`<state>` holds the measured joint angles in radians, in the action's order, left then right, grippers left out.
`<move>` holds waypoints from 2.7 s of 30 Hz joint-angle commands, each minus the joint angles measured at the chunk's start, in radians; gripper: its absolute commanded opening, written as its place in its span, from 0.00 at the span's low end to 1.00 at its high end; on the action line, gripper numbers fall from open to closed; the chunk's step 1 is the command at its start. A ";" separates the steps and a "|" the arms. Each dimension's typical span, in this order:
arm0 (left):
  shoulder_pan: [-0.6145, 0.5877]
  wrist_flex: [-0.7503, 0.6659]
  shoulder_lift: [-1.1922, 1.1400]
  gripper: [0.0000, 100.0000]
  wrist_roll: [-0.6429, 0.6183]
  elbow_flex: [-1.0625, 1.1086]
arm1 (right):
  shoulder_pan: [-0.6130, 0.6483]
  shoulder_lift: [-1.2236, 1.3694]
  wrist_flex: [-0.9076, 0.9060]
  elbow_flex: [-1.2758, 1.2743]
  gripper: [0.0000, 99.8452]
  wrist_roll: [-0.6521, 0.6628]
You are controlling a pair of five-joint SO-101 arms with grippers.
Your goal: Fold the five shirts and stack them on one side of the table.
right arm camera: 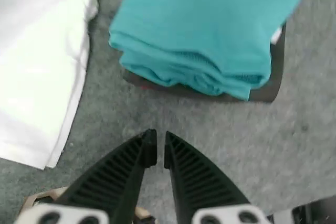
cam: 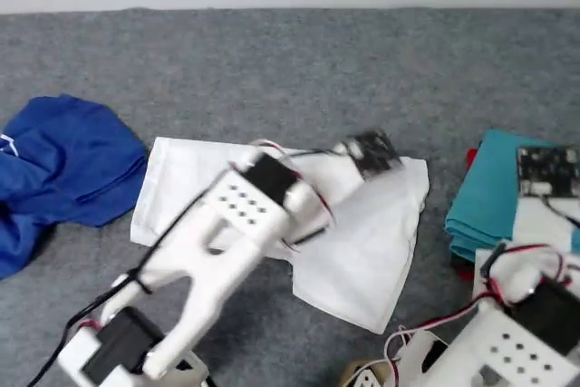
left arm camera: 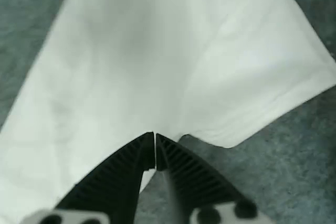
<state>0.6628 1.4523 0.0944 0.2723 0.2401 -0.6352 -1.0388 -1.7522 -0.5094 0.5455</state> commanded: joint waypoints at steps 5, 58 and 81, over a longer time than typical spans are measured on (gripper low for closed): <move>0.158 -0.021 -0.046 0.17 -0.008 -0.010 | -0.073 -0.147 -0.027 -0.153 0.04 -0.015; 0.327 -0.204 -0.422 0.01 -0.008 -0.064 | -0.070 -0.410 0.114 -0.396 0.04 -0.163; 0.178 -0.270 -0.287 0.02 -0.005 -0.130 | -0.070 -0.412 0.119 -0.399 0.04 -0.163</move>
<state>0.8746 1.2252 -0.2570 0.2677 0.1588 -0.6981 -1.4423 -1.6494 -0.9129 0.3920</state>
